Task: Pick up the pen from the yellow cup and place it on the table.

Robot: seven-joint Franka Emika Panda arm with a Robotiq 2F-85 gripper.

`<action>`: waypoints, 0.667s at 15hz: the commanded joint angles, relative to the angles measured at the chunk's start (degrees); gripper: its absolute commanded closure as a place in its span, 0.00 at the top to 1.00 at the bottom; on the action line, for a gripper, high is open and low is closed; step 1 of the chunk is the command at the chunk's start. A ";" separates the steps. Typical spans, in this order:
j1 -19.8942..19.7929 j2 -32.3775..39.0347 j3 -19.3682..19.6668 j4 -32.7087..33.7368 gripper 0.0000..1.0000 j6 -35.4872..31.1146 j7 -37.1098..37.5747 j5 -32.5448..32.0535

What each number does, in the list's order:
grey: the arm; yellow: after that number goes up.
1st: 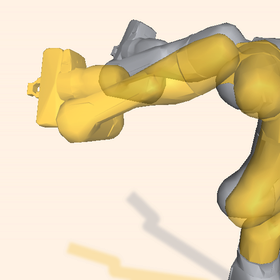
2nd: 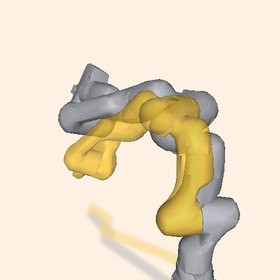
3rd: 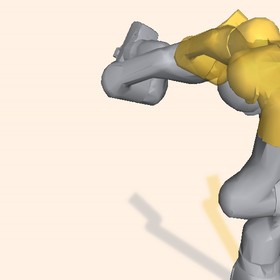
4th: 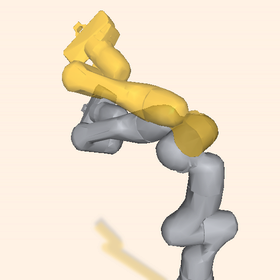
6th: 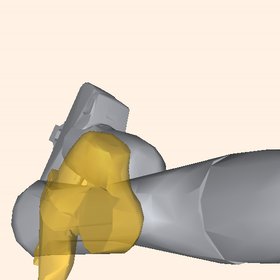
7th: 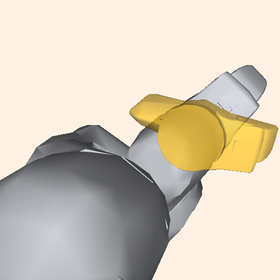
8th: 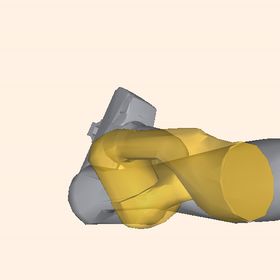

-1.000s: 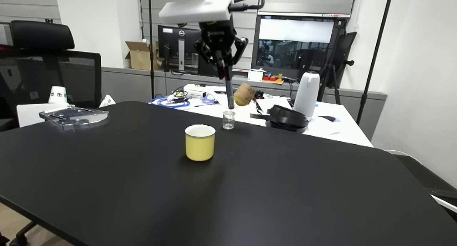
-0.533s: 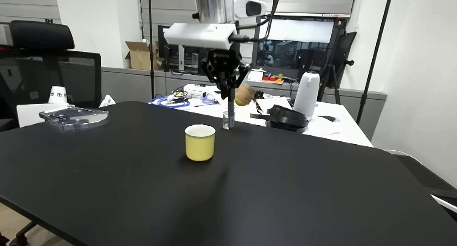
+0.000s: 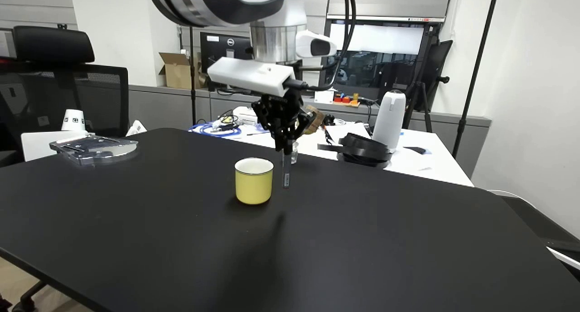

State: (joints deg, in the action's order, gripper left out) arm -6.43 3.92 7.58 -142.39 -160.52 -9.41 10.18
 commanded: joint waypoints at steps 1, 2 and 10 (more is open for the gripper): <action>-0.97 1.80 -0.67 1.10 0.49 0.83 0.24 0.73; -1.07 2.13 -0.71 1.14 0.55 0.91 0.36 0.61; -1.32 1.80 -0.18 0.86 1.00 2.71 3.09 -1.54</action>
State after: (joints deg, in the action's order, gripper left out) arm -7.20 6.26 7.35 -142.31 -159.84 -9.00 10.01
